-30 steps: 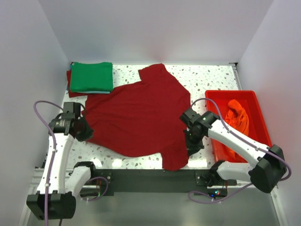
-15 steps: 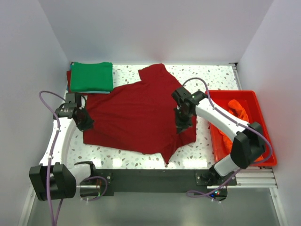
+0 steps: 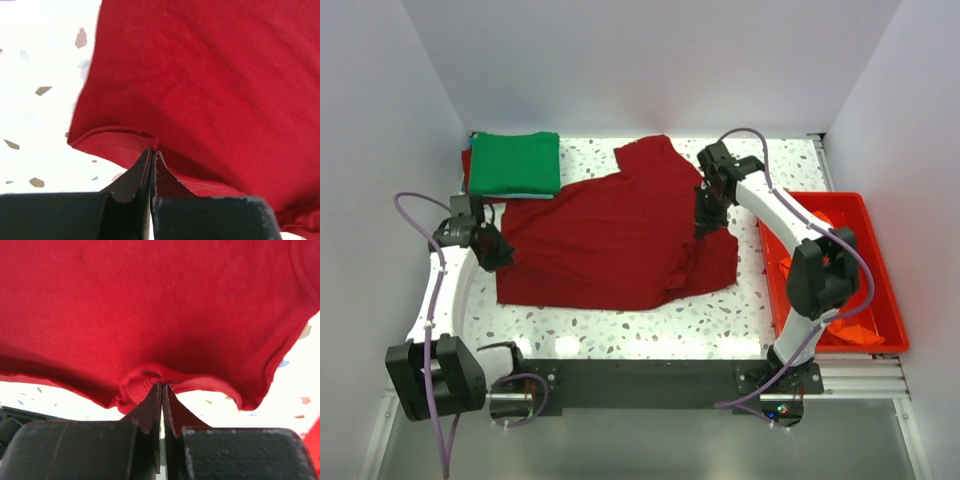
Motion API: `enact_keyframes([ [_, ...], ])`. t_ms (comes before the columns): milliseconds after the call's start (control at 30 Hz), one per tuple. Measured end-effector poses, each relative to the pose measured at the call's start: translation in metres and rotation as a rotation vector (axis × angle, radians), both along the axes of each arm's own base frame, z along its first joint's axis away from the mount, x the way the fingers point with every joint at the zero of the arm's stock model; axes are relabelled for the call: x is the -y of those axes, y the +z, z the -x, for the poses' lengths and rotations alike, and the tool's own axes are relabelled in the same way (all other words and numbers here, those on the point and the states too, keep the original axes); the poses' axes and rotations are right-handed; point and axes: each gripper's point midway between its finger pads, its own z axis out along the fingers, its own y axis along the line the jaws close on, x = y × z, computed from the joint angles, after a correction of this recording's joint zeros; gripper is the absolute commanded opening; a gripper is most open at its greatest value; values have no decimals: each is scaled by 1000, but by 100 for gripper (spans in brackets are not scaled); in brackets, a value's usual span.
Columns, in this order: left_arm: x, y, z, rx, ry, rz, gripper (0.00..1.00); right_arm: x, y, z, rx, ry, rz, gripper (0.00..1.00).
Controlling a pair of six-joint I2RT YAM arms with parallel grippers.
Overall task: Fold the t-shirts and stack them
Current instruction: Fold the tshirt
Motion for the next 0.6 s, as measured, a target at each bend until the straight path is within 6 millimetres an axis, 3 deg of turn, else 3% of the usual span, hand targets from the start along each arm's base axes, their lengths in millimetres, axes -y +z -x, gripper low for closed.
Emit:
enact_keyframes([
  [300, -28, -2, 2, 11, 72, -16, 0, -4, 12, -39, 59, -14, -23, 0],
  [600, -43, -13, 5, 3, 94, -21, 0, 16, 31, -68, 113, -55, -31, 0],
])
